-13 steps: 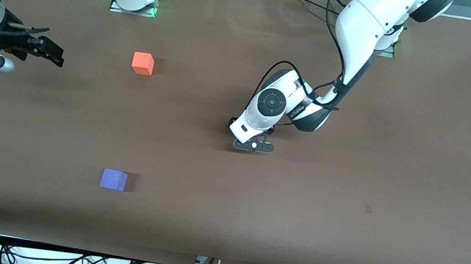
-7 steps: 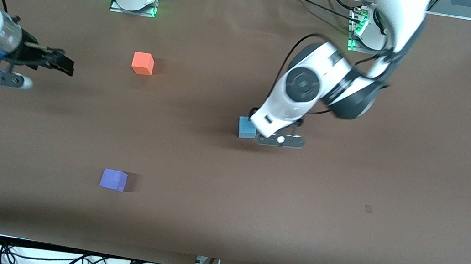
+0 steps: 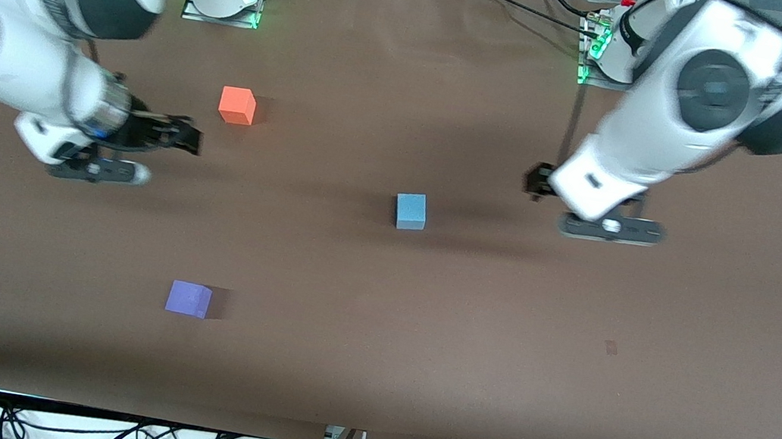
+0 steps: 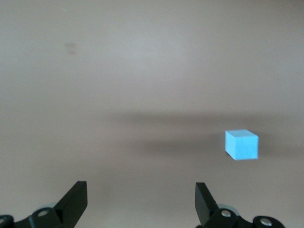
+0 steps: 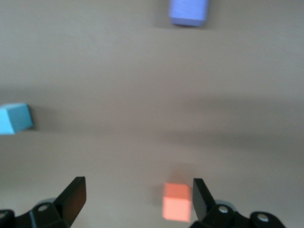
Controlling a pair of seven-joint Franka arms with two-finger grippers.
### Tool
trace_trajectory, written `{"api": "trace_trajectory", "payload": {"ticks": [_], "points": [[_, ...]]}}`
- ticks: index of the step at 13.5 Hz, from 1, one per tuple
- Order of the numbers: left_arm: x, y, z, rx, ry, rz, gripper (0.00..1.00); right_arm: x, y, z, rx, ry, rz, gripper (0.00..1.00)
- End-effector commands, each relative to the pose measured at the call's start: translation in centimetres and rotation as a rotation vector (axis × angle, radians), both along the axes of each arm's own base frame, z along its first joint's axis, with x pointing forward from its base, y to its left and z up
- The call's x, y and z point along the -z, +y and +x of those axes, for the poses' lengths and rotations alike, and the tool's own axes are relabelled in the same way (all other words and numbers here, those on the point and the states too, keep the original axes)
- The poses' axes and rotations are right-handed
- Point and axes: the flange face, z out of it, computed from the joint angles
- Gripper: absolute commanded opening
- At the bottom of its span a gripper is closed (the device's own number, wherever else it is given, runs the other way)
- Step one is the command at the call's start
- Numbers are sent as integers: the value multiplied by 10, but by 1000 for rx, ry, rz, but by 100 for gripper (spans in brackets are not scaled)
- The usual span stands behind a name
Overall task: Place blue block between orange and purple blocks
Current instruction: 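Release the cube, raise the left gripper while the right gripper approaches, then grasp the light-blue cube with the right gripper while the left gripper retracts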
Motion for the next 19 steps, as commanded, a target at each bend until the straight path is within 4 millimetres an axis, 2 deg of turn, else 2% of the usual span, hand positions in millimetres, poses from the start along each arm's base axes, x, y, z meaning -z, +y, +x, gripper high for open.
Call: {"api": "trace_trajectory", "payload": {"ticks": [1, 2, 5, 8, 9, 11, 13, 14, 17, 19], "points": [[-20, 54, 8, -26, -26, 9, 100, 39, 96, -10, 41, -51, -6, 99], [-30, 67, 14, -15, -48, 0, 100, 60, 132, -18, 76, -70, -13, 99], [-27, 128, 29, -102, -47, -10, 100, 113, 222, -36, 132, -146, 4, 99], [-32, 137, 28, 4, -57, -11, 100, 152, 292, -51, 204, -170, 6, 99], [-37, 147, 27, -8, -58, -10, 100, 167, 310, -55, 207, -179, -5, 99], [-38, 159, 19, 10, -8, -17, 100, 193, 331, -62, 225, -202, -11, 99], [-67, 159, -3, 135, -16, -9, 100, 213, 350, -77, 209, -219, 3, 99], [-73, 159, -11, 168, -7, -7, 100, 224, 357, -85, 200, -220, -8, 99], [-82, 167, -25, 168, 21, -2, 100, 233, 369, -101, 138, -248, -41, 99], [-84, 163, -47, 167, 40, 15, 100, 245, 372, -105, 127, -253, -45, 99]]}}
